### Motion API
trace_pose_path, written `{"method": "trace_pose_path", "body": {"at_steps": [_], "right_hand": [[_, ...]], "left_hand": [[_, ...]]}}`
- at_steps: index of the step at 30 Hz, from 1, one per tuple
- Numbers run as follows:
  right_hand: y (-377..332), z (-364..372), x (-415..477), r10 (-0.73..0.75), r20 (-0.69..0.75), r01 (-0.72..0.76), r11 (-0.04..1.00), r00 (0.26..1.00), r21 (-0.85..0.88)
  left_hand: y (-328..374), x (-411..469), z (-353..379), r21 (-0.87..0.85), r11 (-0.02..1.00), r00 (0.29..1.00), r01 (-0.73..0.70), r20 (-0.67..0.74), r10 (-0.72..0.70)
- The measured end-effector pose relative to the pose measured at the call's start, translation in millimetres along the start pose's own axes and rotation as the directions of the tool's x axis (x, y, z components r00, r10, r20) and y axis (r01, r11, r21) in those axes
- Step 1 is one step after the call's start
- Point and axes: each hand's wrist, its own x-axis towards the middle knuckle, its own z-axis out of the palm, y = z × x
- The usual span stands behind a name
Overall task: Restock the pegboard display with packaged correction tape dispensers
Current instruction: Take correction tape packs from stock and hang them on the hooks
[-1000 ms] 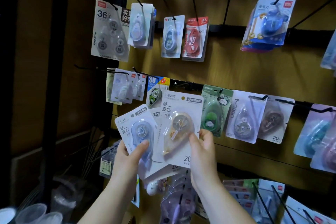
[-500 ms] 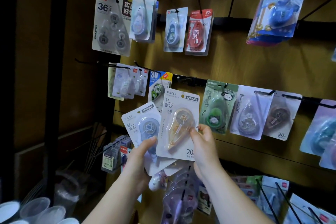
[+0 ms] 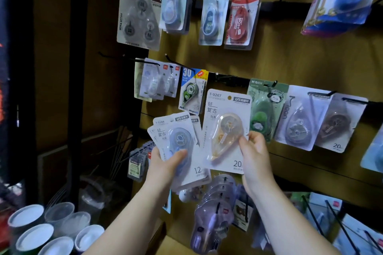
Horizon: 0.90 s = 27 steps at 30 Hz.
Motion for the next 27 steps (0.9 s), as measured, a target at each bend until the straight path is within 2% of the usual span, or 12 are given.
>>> {"method": "trace_pose_path", "body": {"at_steps": [5,9,16,22,27], "right_hand": [[-17.2,-0.7,-0.4,-0.130,0.056,0.135,0.988,0.990,-0.080],[-34.0,6.0,5.5,-0.212,0.053,0.217,0.968,0.976,-0.129],[-46.0,17.3,15.9,-0.127,0.069,0.140,0.962,0.989,-0.236],[-40.6,17.9,18.4,-0.136,0.097,0.159,0.939,0.986,-0.304],[-32.9,18.5,26.5,-0.143,0.045,0.150,0.918,0.989,-0.367]], "left_hand": [[1.9,0.5,-1.1,0.157,0.983,0.993,-0.094,-0.050,0.102],[1.9,1.3,-3.4,0.227,0.969,0.993,-0.098,-0.040,0.110],[3.9,3.5,-4.0,0.225,0.969,0.993,-0.100,-0.033,0.110],[7.4,2.0,-7.1,0.242,0.962,0.990,-0.127,-0.029,0.138],[9.9,1.9,-10.0,0.241,0.961,0.989,-0.137,-0.029,0.148]]}}
